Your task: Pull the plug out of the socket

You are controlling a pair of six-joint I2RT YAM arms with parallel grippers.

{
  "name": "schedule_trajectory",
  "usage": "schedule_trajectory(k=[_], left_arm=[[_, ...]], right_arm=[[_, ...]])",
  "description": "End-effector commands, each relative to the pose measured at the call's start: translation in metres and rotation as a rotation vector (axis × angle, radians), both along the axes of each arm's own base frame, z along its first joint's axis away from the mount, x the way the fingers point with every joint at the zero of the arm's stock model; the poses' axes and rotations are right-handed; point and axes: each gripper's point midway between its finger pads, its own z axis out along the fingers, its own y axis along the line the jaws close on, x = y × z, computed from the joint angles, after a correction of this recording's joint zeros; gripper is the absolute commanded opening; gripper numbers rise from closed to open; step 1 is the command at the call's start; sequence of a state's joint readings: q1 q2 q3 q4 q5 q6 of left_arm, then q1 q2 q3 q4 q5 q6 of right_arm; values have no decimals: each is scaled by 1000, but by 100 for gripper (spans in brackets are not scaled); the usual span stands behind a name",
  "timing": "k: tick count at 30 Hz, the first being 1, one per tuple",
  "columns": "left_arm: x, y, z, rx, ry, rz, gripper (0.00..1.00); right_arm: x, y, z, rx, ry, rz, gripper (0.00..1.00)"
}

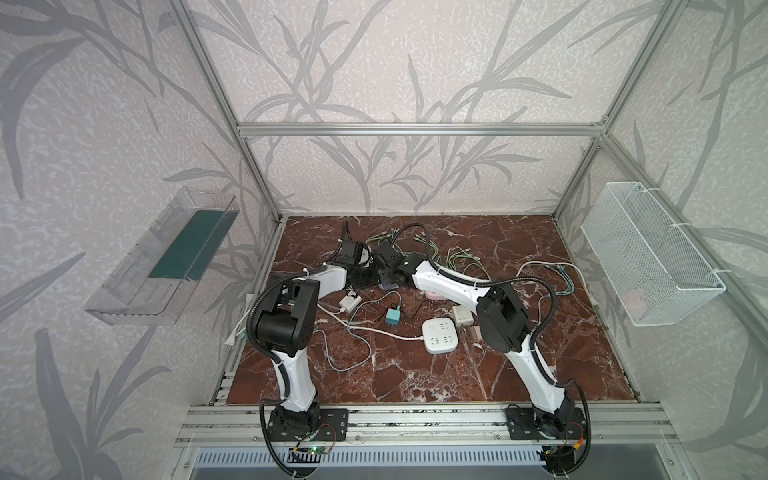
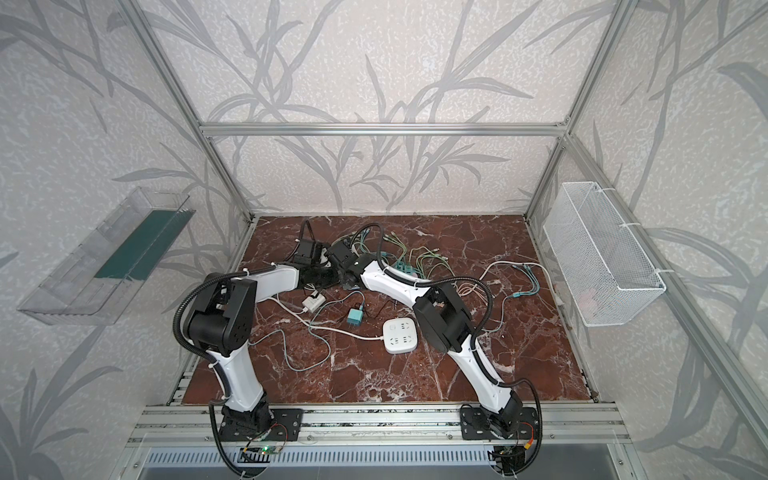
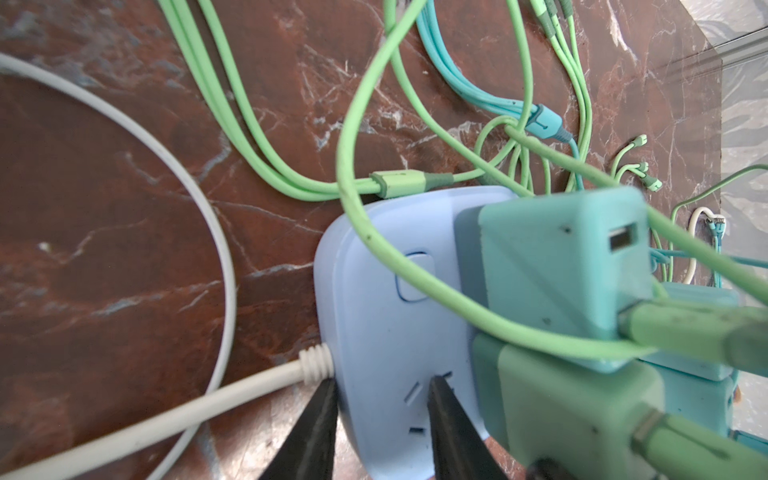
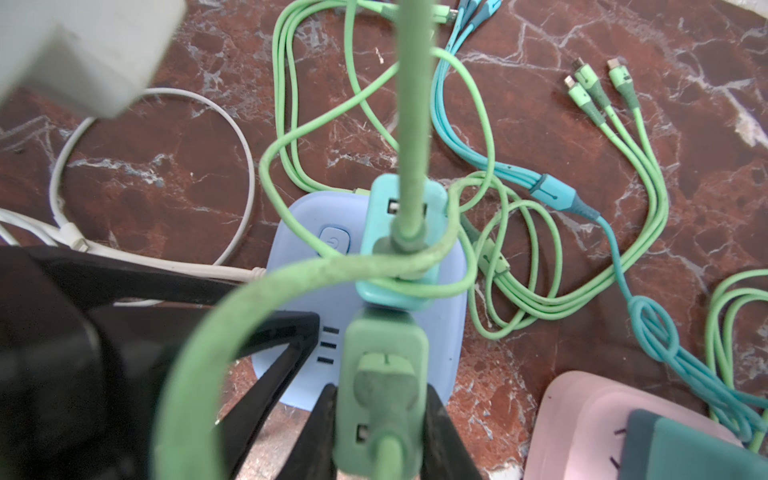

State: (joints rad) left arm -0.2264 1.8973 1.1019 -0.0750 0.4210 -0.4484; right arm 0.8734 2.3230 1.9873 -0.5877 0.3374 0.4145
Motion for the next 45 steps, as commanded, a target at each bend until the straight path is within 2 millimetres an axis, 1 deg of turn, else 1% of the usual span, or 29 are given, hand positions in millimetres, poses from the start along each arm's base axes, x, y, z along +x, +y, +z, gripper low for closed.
schedule_trajectory(k=[1, 4, 9, 11, 13, 16, 20, 25, 30, 37, 41, 45], left_arm=[[-28, 18, -53, 89, 161, 35, 38], [-30, 20, -55, 94, 163, 38, 38], [-33, 24, -60, 120, 174, 36, 38], [-33, 25, -62, 129, 178, 36, 38], [-33, 26, -63, 136, 181, 34, 38], [-33, 27, -63, 143, 185, 32, 38], [-31, 25, -61, 136, 180, 31, 38], [-31, 23, -59, 132, 175, 28, 38], [-31, 22, -60, 129, 176, 26, 38], [-34, 25, -66, 146, 189, 29, 38], [-33, 25, -65, 147, 187, 30, 38], [-35, 27, -68, 159, 195, 28, 38]], right_arm=[[-36, 43, 8, 116, 57, 118, 13], [-32, 36, 12, 133, 65, 104, 13], [-19, 17, 26, 184, 72, 67, 13], [-16, 12, 29, 188, 70, 56, 13], [-16, 10, 29, 191, 75, 55, 13], [-19, 14, 24, 197, 90, 64, 13], [-29, 26, 12, 129, 78, 91, 13], [-34, 35, -2, 83, 84, 108, 13], [-34, 36, -2, 27, 64, 120, 13], [-26, 31, 27, 23, 10, 122, 14], [-24, 25, 30, 59, 32, 99, 13], [-22, 21, 35, 140, 64, 82, 13]])
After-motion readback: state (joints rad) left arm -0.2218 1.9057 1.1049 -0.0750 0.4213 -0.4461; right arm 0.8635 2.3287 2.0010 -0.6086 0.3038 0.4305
